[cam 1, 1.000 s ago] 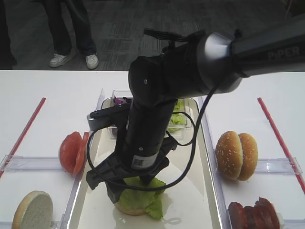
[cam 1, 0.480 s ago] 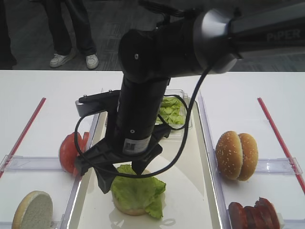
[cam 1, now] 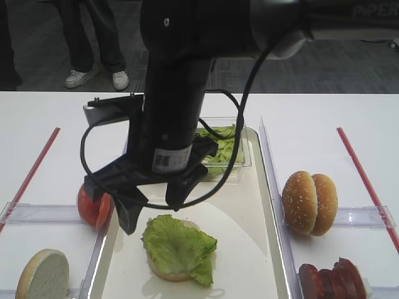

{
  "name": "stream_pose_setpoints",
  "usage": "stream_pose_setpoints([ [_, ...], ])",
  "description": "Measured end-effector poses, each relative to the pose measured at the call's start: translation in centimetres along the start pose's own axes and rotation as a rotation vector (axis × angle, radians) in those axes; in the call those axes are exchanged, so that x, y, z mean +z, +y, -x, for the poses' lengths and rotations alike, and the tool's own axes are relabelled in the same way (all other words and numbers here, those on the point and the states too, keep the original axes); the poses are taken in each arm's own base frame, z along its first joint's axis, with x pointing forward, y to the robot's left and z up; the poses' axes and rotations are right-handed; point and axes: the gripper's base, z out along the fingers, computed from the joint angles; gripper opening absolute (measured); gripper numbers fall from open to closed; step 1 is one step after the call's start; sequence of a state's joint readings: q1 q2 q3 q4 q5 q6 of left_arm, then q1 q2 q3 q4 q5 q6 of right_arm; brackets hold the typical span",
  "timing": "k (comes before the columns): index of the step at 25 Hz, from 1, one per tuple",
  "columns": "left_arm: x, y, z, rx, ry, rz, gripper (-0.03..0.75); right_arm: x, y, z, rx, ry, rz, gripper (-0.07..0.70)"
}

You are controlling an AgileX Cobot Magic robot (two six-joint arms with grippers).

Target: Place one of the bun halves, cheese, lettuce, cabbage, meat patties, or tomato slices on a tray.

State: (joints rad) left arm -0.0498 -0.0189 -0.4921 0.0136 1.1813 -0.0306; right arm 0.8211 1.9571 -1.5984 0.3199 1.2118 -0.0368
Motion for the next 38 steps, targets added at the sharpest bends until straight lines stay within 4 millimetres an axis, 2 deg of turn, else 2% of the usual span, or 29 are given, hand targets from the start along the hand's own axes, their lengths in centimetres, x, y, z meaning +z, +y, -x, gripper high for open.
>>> stream_pose_setpoints([
  [5, 0.0, 0.0, 0.0, 0.0, 0.0, 0.0, 0.486, -1.7, -0.6, 1.0, 0.024, -0.06, 0.002, 0.532],
  [10, 0.0, 0.0, 0.0, 0.0, 0.0, 0.0, 0.486, -3.0, -1.7, 1.0, 0.046, -0.088, -0.009, 0.532],
  [13, 0.0, 0.0, 0.0, 0.0, 0.0, 0.0, 0.486, -3.8, -4.0, 1.1, 0.117, -0.108, -0.017, 0.517],
  [18, 0.0, 0.0, 0.0, 0.0, 0.0, 0.0, 0.486, -5.8, -9.6, 0.7, 0.252, -0.154, -0.053, 0.506],
  [19, 0.0, 0.0, 0.0, 0.0, 0.0, 0.0, 0.486, -6.8, -11.4, 0.3, 0.291, -0.175, -0.075, 0.506],
  [20, 0.0, 0.0, 0.0, 0.0, 0.0, 0.0, 0.486, -7.4, -12.3, 0.0, 0.308, -0.187, -0.089, 0.506],
  [24, 0.0, 0.0, 0.0, 0.0, 0.0, 0.0, 0.486, -9.4, -14.9, -1.3, 0.36, -0.22, -0.148, 0.505],
  [25, 0.0, 0.0, 0.0, 0.0, 0.0, 0.0, 0.486, -9.4, -14.9, -1.3, 0.36, -0.22, -0.148, 0.505],
  [33, 0.0, 0.0, 0.0, 0.0, 0.0, 0.0, 0.486, -12.2, -19.6, -3.8, 0.477, -0.263, -0.222, 0.505],
  [38, 0.0, 0.0, 0.0, 0.0, 0.0, 0.0, 0.486, -14.0, -21.9, -5.8, 0.543, -0.291, -0.273, 0.505],
])
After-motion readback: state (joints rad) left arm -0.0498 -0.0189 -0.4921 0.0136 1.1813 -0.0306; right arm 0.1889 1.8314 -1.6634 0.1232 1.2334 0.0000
